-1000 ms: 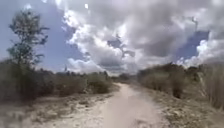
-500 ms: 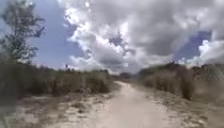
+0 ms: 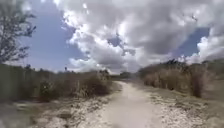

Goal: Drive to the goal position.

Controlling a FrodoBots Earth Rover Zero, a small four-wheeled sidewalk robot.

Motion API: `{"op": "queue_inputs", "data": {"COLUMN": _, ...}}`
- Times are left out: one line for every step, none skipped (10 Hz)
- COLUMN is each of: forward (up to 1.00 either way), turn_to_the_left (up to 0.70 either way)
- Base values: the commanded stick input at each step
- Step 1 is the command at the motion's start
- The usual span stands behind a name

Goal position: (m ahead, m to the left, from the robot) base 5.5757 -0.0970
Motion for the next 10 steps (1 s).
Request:
{"op": "queue_inputs", "data": {"forward": 0.85, "turn_to_the_left": 0.00}}
{"op": "queue_inputs", "data": {"forward": 0.85, "turn_to_the_left": 0.00}}
{"op": "queue_inputs", "data": {"forward": 0.85, "turn_to_the_left": 0.00}}
{"op": "queue_inputs", "data": {"forward": 0.85, "turn_to_the_left": -0.03}}
{"op": "queue_inputs", "data": {"forward": 0.85, "turn_to_the_left": -0.29}}
{"op": "queue_inputs", "data": {"forward": 0.85, "turn_to_the_left": -0.34}}
{"op": "queue_inputs", "data": {"forward": 0.85, "turn_to_the_left": -0.34}}
{"op": "queue_inputs", "data": {"forward": 0.85, "turn_to_the_left": -0.34}}
{"op": "queue_inputs", "data": {"forward": 0.85, "turn_to_the_left": -0.34}}
{"op": "queue_inputs", "data": {"forward": 0.85, "turn_to_the_left": -0.34}}
